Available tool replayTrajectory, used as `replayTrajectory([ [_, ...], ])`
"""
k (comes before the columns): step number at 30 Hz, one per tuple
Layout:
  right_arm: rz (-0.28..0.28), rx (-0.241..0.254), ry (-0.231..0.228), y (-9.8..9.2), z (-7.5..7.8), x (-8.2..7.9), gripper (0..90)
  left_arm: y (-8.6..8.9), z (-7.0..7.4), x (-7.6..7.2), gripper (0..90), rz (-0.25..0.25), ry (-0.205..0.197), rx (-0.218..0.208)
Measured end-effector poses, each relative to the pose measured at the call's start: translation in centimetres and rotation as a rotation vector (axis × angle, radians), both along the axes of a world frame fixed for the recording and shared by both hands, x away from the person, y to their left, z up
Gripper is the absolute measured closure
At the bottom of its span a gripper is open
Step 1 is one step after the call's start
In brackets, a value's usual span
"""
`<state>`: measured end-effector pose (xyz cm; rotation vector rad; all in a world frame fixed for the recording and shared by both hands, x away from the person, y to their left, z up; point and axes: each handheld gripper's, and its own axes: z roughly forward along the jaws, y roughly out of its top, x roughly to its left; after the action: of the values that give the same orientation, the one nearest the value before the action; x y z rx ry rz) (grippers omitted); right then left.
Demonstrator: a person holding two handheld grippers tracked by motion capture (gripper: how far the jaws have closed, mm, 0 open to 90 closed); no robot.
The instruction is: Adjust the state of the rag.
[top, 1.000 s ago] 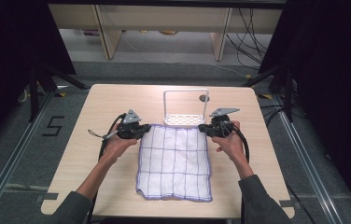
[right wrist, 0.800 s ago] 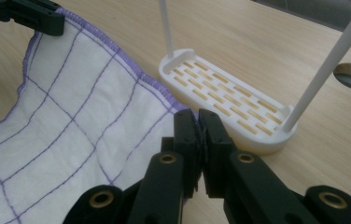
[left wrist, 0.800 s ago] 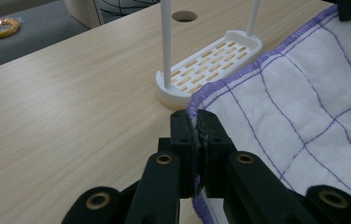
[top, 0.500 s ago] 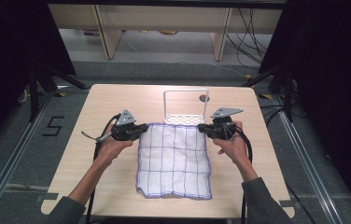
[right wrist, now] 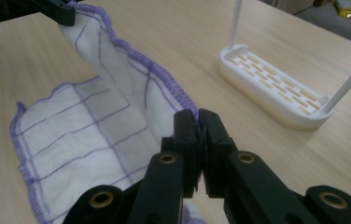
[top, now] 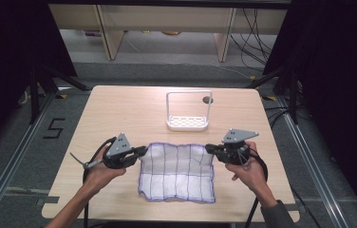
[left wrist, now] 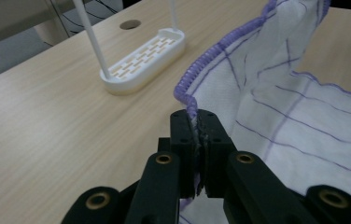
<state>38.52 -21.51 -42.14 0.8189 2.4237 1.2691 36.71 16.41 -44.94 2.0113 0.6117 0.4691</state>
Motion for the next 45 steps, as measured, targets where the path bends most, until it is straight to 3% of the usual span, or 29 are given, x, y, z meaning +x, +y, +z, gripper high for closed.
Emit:
replayTrajectory([
  [1,0.021,-0.004,-0.014,-0.1,-0.3,-0.4,86.8,0.0,-0.3,-0.6,85.4,-0.006,-0.001,0.015],
  [4,0.033,-0.013,-0.002,-0.1,-0.8,-1.4,86.8,0.0,-1.1,-1.6,85.3,-0.027,0.007,0.036],
  [5,0.06,-0.007,0.011,-0.2,-1.5,-2.2,86.7,0.0,-1.9,-2.3,85.3,-0.04,0.014,0.06],
  [10,0.078,-0.018,0.047,-0.2,-3.1,-3.2,86.7,0.0,-3.4,-3.5,85.2,-0.051,0.05,0.072],
  [15,0.095,-0.03,0.057,0.0,-3.5,-4.5,86.6,-0.2,-3.6,-4.8,85.1,-0.068,0.048,0.075],
  [16,0.118,-0.04,0.029,-0.1,-3.6,-4.6,86.5,-0.2,-3.7,-5.1,85.1,-0.078,0.053,0.073],
  [18,0.12,-0.042,0.04,-0.1,-3.7,-4.9,86.4,-0.3,-3.7,-5.4,84.9,-0.086,0.054,0.09],
  [19,0.124,-0.039,0.047,-0.2,-3.8,-5.1,86.3,-0.2,-3.8,-5.7,84.9,-0.106,0.051,0.121],
  [20,0.122,-0.04,0.05,-0.2,-4.0,-5.5,86.2,-0.3,-4.2,-6.0,84.9,-0.102,0.059,0.098],
  [22,0.145,-0.047,0.059,-0.2,-4.6,-6.1,86.2,-0.1,-4.7,-6.6,84.8,-0.103,0.074,0.118],
  [25,0.144,-0.063,0.083,-0.3,-5.2,-7.0,85.8,0.0,-5.1,-7.3,84.1,-0.123,0.092,0.114],
  [26,0.15,-0.067,0.083,-0.3,-5.4,-7.1,85.0,0.1,-5.3,-7.4,83.2,-0.136,0.095,0.139],
  [27,0.151,-0.068,0.101,-0.3,-5.6,-7.4,83.1,0.2,-5.5,-7.5,80.6,-0.153,0.088,0.143],
  [29,0.146,-0.075,0.113,-0.5,-5.8,-7.7,79.0,0.4,-5.6,-8.0,75.3,-0.156,0.114,0.147],
  [30,0.15,-0.077,0.126,-0.7,-5.9,-7.9,75.5,0.3,-5.7,-8.3,70.8,-0.152,0.122,0.11],
  [31,0.144,-0.074,0.117,-0.8,-5.9,-8.0,70.0,0.4,-5.5,-8.5,63.8,-0.149,0.143,0.1],
  [32,0.144,-0.074,0.117,-0.8,-5.9,-8.0,70.0,0.4,-5.5,-8.5,60.5,-0.149,0.143,0.1],
  [33,0.114,-0.054,0.131,-1.1,-5.5,-8.3,62.9,0.7,-4.7,-8.6,58.6,-0.144,0.132,0.073],
  [35,0.081,-0.024,0.123,-1.4,-4.8,-8.5,55.1,1.0,-3.6,-8.4,54.4,-0.13,0.13,0.014],
  [36,0.057,-0.004,0.108,-1.6,-4.3,-8.4,51.5,1.0,-3.6,-8.4,51.4,-0.13,0.13,0.014],
  [37,0.033,0.013,0.104,-1.8,-3.9,-8.2,50.0,1.3,-2.5,-7.5,49.4,-0.099,0.124,-0.01],
  [39,-0.019,0.012,0.1,-1.7,-3.3,-7.6,47.4,1.4,-1.9,-5.9,47.6,-0.053,0.114,0.005],
  [41,-0.061,-0.017,0.077,-1.5,-3.3,-6.3,47.2,1.2,-2.0,-4.2,47.4,-0.005,0.136,0.0],
  [42,-0.07,-0.028,0.073,-1.5,-3.4,-5.5,47.2,1.2,-2.1,-3.3,47.5,0.011,0.14,0.025],
  [45,-0.105,-0.058,0.113,-1.3,-4.3,-3.4,47.5,1.0,-2.7,-1.2,46.6,0.039,0.171,0.057],
])
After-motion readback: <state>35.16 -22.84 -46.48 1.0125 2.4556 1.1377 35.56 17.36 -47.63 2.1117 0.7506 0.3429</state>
